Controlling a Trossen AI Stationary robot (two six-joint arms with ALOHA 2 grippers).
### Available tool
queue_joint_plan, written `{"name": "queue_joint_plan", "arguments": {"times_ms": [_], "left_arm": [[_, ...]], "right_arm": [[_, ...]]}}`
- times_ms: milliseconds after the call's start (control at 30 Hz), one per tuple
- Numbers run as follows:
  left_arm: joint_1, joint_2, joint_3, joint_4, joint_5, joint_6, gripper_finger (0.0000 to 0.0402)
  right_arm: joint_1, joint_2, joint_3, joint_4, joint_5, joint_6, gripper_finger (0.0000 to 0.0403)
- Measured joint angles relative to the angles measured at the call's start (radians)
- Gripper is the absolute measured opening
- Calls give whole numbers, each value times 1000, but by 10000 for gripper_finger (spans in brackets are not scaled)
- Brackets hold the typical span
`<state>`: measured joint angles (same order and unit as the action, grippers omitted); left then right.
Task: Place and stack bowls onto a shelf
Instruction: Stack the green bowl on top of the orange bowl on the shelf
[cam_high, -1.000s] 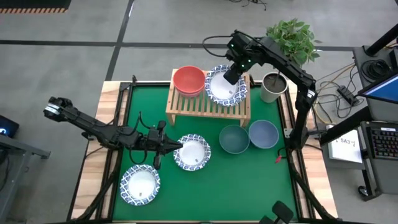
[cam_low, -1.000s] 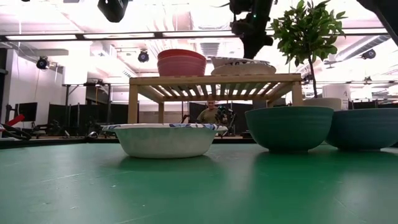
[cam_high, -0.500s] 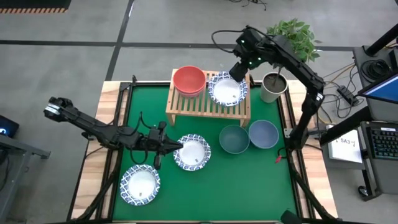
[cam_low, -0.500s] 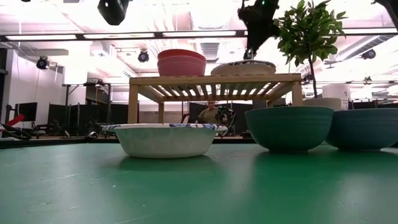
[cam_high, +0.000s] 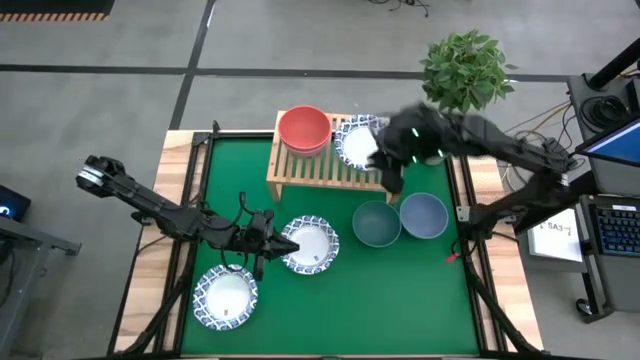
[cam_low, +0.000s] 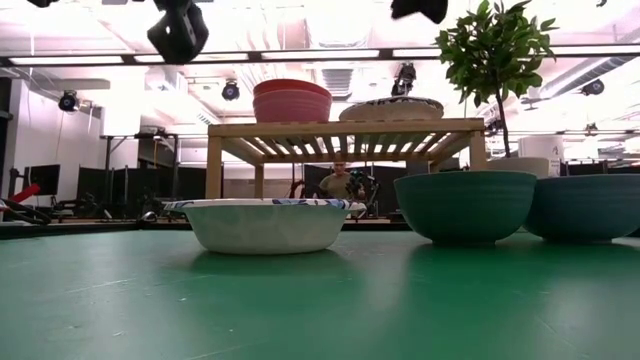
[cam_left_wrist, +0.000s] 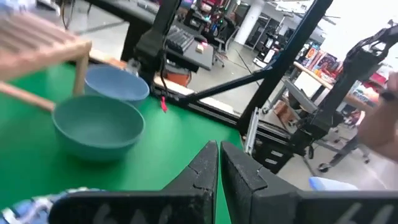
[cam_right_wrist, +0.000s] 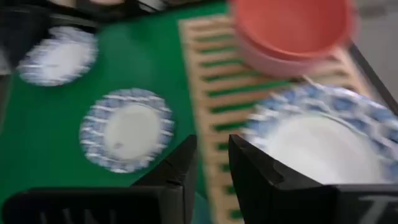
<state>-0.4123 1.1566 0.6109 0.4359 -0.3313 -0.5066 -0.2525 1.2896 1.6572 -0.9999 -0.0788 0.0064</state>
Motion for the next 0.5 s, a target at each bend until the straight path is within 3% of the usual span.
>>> {"name": "queue_joint_plan", "arguments": {"times_ms": [233, 500], "left_arm": [[-1, 90, 77, -63, 0, -83, 1], [-3, 196, 296, -510, 0, -143, 1]], "right_arm": [[235, -230, -389, 354, 48, 36, 57], [404, -405, -746, 629, 61, 48, 53]]}}
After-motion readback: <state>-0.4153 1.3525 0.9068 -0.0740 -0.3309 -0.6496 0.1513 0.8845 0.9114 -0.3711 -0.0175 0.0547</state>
